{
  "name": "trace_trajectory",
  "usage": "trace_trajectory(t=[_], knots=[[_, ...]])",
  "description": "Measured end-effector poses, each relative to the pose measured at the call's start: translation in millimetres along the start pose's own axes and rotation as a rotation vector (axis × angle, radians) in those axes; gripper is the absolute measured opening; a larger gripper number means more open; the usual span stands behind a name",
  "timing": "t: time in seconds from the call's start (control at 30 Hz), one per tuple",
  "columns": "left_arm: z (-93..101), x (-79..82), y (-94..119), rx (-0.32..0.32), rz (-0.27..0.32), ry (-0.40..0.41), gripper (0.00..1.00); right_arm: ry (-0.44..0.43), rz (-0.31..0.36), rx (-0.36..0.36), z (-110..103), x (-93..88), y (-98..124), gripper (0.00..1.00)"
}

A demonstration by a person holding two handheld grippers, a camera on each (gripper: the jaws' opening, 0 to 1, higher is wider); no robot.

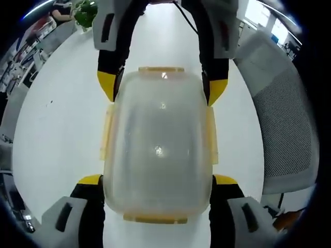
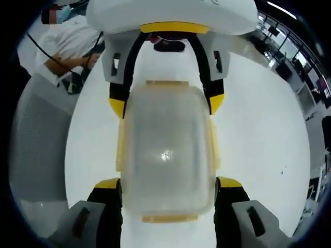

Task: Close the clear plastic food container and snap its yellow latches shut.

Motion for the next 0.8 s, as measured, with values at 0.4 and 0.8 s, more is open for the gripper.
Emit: trace_trajectory(t=[0.4, 0.8], knots=[[-14.3, 1.9, -0.8, 0.001, -0.013, 0.001, 0.84, 0.000, -0.002, -0.001, 13.9, 0.5, -0.4, 0.72], [-25.6, 3.9, -2.4, 0.010, -0.017, -0.002, 0.84, 0.004, -0.029, 0.000, 26.0, 2.0, -0.7, 0.72]])
Point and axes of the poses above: the point that each gripper's makers call its tool centre point, and the gripper's own axes: y roughly backward along the fingers, z roughly to its right, x roughly out of its top, the point moved 10 cm from there along y, roughly backward along the fingers, and after that the axes turned 4 degrees about -z, right-handed, at the moved point
